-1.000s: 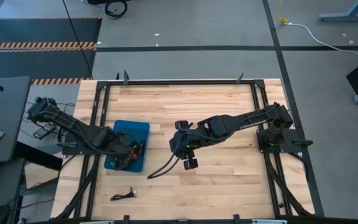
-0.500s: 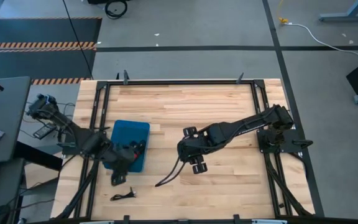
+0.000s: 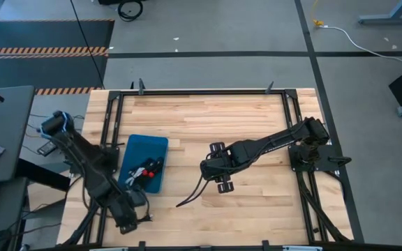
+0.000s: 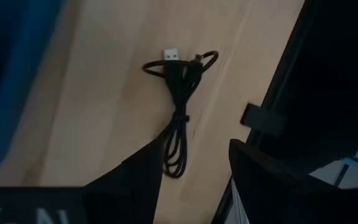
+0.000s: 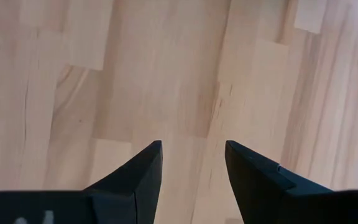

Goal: Pick and place USB-C Cables
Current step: Put the black charger cable into the blue bin

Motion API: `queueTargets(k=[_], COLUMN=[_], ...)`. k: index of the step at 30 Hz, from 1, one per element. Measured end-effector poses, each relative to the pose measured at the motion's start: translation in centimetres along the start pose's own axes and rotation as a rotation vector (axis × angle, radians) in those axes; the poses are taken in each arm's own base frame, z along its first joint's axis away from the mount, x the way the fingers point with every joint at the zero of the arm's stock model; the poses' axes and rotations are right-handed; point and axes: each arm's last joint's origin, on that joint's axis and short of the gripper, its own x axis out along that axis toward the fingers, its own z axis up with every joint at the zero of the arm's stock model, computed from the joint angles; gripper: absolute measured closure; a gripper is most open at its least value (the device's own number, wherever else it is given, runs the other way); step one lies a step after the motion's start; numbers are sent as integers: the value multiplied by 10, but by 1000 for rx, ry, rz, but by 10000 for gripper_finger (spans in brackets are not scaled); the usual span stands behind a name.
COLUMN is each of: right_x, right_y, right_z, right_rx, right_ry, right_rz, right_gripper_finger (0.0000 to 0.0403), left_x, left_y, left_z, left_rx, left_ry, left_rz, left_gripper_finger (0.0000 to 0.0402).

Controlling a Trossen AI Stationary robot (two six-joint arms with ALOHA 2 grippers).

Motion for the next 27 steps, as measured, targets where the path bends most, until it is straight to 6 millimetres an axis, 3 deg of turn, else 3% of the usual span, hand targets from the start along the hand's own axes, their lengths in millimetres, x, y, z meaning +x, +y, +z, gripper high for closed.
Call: queueTargets(k=[13, 27], right_x=[0, 0], right_y=[1, 1], right_z=[0, 0], right_rx=[3, 25], right_ry=[1, 1], right_rz=[0, 2], right_gripper_finger=[221, 221], left_x=[52, 57], left_y=[-9, -13], left_z=[-11, -21], left_rx=[-12, -50], left_ry=[74, 69], left_rz=[113, 111], left_gripper_finger=[211, 212])
